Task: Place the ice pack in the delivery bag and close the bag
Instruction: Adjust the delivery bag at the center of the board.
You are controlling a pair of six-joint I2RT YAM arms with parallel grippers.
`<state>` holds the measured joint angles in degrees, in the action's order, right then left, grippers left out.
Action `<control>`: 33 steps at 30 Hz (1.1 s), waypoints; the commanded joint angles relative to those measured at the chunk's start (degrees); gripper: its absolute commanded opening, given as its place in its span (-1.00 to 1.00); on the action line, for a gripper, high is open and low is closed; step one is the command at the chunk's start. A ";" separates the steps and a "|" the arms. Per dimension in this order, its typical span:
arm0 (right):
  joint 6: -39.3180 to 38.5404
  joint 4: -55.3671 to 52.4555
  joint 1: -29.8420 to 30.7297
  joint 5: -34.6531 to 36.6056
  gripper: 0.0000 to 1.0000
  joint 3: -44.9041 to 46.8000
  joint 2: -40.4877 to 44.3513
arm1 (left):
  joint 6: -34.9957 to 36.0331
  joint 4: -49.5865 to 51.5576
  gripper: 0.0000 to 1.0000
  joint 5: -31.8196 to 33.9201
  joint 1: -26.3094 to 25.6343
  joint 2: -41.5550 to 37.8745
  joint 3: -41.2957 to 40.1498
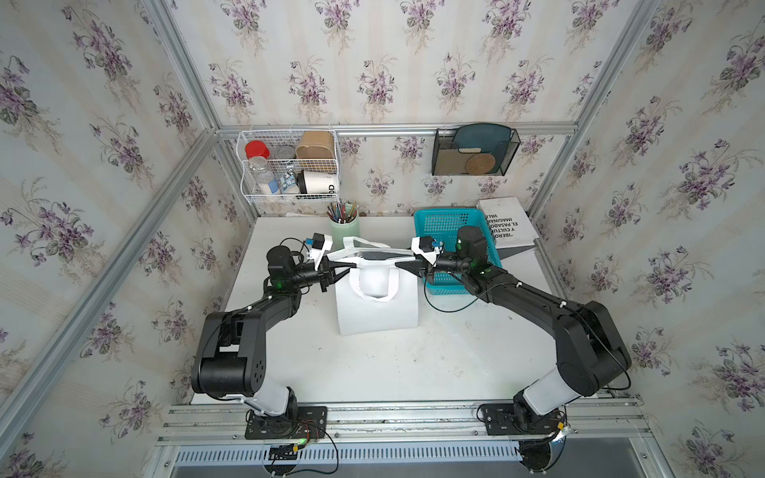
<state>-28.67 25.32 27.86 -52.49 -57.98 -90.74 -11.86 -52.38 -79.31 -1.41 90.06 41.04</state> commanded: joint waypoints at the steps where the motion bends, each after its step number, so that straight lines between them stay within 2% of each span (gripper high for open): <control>1: -6.89 -2.78 -0.29 1.77 -0.72 0.78 1.52 | 0.36 -0.24 -1.00 -2.16 0.36 -0.05 0.54; 6: -11.19 -4.56 -0.71 4.24 -1.00 3.07 4.13 | -0.02 1.11 -1.00 -3.40 1.54 -0.28 0.76; 14: -20.66 0.37 0.52 15.28 -1.00 10.39 8.41 | -1.69 3.27 -1.00 -5.21 2.78 0.08 1.93; 18: -29.34 3.46 6.13 28.35 -1.00 13.32 8.22 | -2.32 3.63 -1.00 -5.40 2.80 0.24 2.46; 22: -31.11 9.17 8.47 35.84 -1.00 15.00 7.63 | -2.42 3.92 -1.00 -5.23 2.74 -0.01 2.49; 26: -30.22 10.68 8.70 37.42 -1.00 15.08 7.44 | -1.81 4.46 -1.00 -5.32 3.03 -0.55 2.02; 28: -30.02 10.50 8.71 37.32 -1.00 15.31 7.63 | -1.35 4.52 -0.76 -4.98 3.79 -1.23 1.37; 33: -29.01 10.33 8.71 36.20 -1.00 15.96 7.86 | 0.03 4.83 -0.30 -4.12 7.40 -4.74 -0.49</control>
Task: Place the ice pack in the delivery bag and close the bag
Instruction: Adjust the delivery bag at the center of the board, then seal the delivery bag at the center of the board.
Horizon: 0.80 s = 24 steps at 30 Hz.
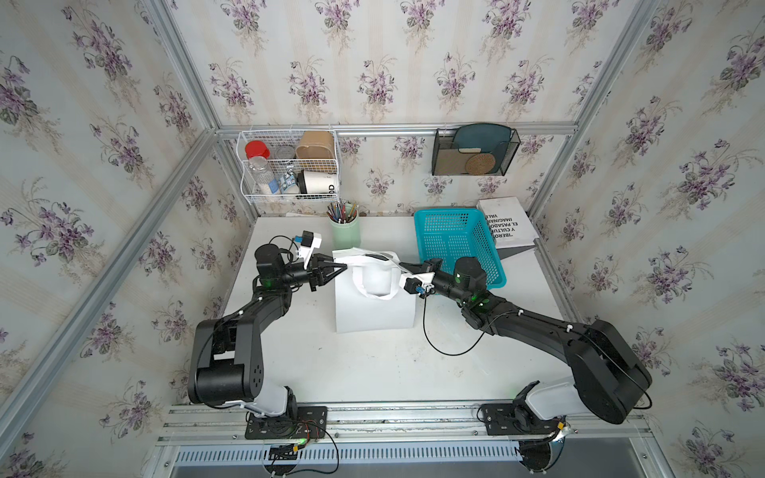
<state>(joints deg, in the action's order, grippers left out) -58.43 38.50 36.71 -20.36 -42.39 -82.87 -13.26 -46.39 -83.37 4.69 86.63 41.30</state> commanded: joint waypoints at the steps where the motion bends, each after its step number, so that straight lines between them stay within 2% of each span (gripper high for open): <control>1: 0.92 -2.82 -0.15 4.04 -1.00 0.39 -0.01 | 1.87 -0.90 -0.23 -0.13 2.20 -2.43 -1.16; 4: 0.73 -2.80 -0.20 3.69 -1.00 0.58 -0.01 | 2.91 -0.13 -0.14 0.81 5.14 -6.78 -2.80; 9: 0.24 -2.90 -0.15 3.12 -1.00 0.93 0.07 | 0.43 -2.34 -0.05 8.50 11.99 -16.00 -3.76; 11: 0.14 -3.06 -0.15 3.02 -1.00 1.03 0.10 | 2.88 1.74 -0.04 7.93 11.73 -19.31 -0.81; 15: -0.39 -3.37 -0.19 2.87 -1.00 0.94 0.13 | 13.36 15.66 -0.03 4.68 8.31 -24.57 6.26; 17: -0.54 -3.58 -0.15 2.81 -1.00 0.88 0.16 | 23.52 31.39 -0.06 4.01 4.88 -26.01 12.17; 18: -0.62 -3.66 -0.15 2.84 -1.00 0.86 0.29 | 33.28 45.08 -0.07 4.73 2.53 -26.18 16.52; 20: -0.63 -3.78 -0.15 2.83 -1.00 0.90 0.42 | 63.09 78.21 -0.07 12.44 -3.55 -23.86 26.54; 21: -0.63 -3.85 -0.15 2.75 -1.00 0.92 0.48 | 70.61 90.60 -0.06 16.89 -7.64 -21.74 30.10; 22: -0.69 -3.87 -0.19 2.67 -1.00 1.07 0.64 | 74.95 97.46 -0.07 19.78 -10.52 -19.98 32.54; 24: -0.81 -3.87 -0.15 2.38 -1.00 1.36 0.80 | 78.06 102.44 -0.07 24.10 -14.56 -18.39 33.63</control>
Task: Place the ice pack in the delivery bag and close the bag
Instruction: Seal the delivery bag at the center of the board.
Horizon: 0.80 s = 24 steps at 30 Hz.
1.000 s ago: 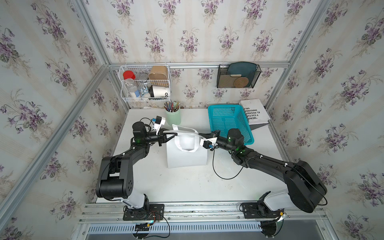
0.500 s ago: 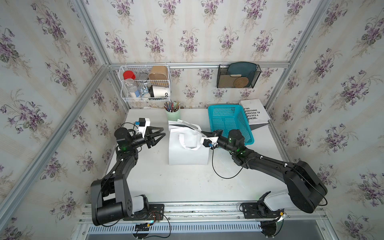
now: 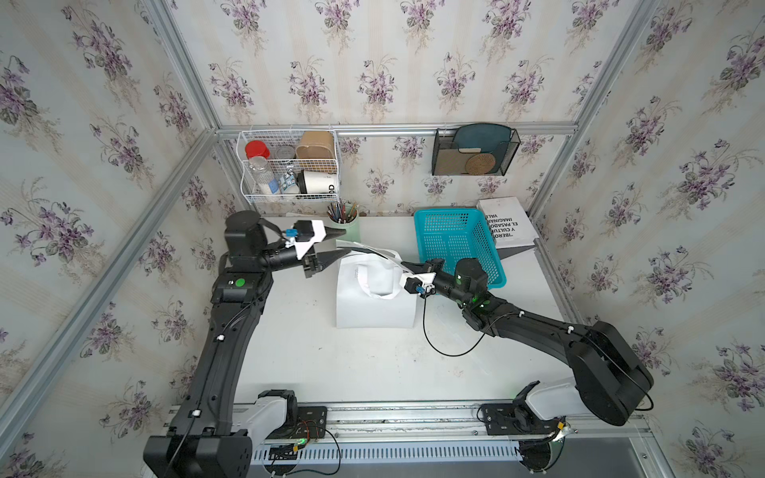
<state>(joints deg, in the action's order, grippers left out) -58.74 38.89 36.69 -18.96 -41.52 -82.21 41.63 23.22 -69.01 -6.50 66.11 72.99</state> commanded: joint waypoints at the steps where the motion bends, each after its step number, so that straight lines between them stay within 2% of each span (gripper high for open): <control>1: -0.62 -4.24 -0.15 0.84 -1.00 0.65 0.19 | 23.76 32.46 -0.07 11.85 -5.08 2.26 1.70; 9: -0.85 -4.43 -0.12 0.43 -1.00 0.97 0.93 | 27.57 29.62 -0.05 21.61 -11.67 8.42 7.38; 14: -1.11 -4.53 -0.04 0.51 -1.00 1.06 1.31 | 27.61 25.81 -0.03 24.29 -13.60 12.98 9.88; 17: -1.73 -4.92 0.15 0.52 -1.00 1.12 1.59 | 23.77 22.44 -0.04 26.02 -13.97 14.56 11.28; 21: -2.45 -5.14 0.56 0.75 -1.00 1.37 1.66 | 18.29 16.63 -0.03 24.68 -13.96 16.05 11.94; 24: -2.95 -5.14 0.88 0.88 -1.00 1.35 1.62 | 15.49 17.32 -0.05 23.96 -13.89 18.50 14.49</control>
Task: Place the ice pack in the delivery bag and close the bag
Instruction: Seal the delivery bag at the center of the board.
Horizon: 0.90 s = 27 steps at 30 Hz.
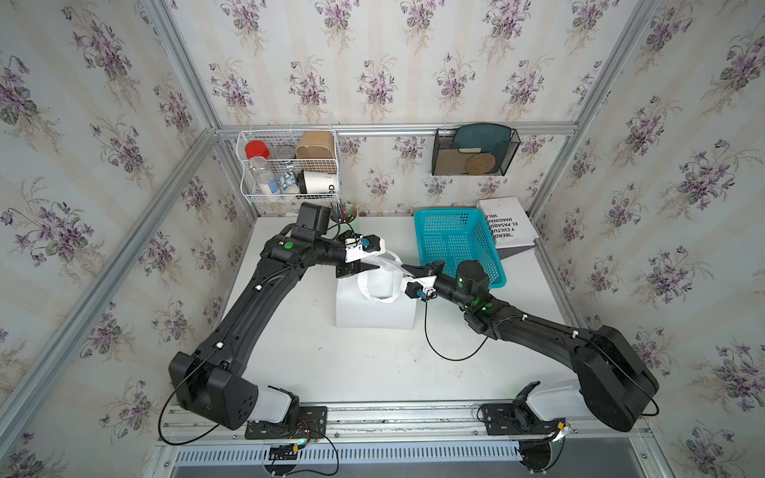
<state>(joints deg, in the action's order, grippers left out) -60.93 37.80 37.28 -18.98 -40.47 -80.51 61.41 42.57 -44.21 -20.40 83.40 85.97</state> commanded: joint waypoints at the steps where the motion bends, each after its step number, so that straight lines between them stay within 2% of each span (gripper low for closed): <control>1: -0.91 -4.01 0.40 0.96 -1.00 0.32 -0.16 | -5.49 -1.57 -0.05 -0.95 0.06 1.76 2.26; 4: -1.24 -4.05 0.62 1.14 -1.00 0.26 -0.13 | -6.98 2.76 -0.08 -1.60 0.10 4.46 5.86; 10: -2.58 -4.57 1.03 1.44 -1.00 0.38 0.00 | -17.68 3.61 -0.08 -1.43 0.49 6.69 9.79; 13: -2.95 -4.62 1.13 1.61 -1.00 0.45 0.22 | -16.95 8.51 -0.12 0.66 0.24 8.40 11.63; 22: -3.97 -4.66 1.47 1.42 -1.00 0.59 0.29 | -12.66 13.21 -0.11 10.41 -1.92 9.76 10.86; 27: -4.03 -4.47 1.54 1.67 -1.00 0.74 0.22 | -10.99 14.06 -0.06 10.67 -2.34 9.62 11.25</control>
<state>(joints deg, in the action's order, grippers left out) -64.53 37.45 38.89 -18.50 -40.12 -80.16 48.47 54.92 -34.79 -22.61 93.14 96.92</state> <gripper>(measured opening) 0.077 0.470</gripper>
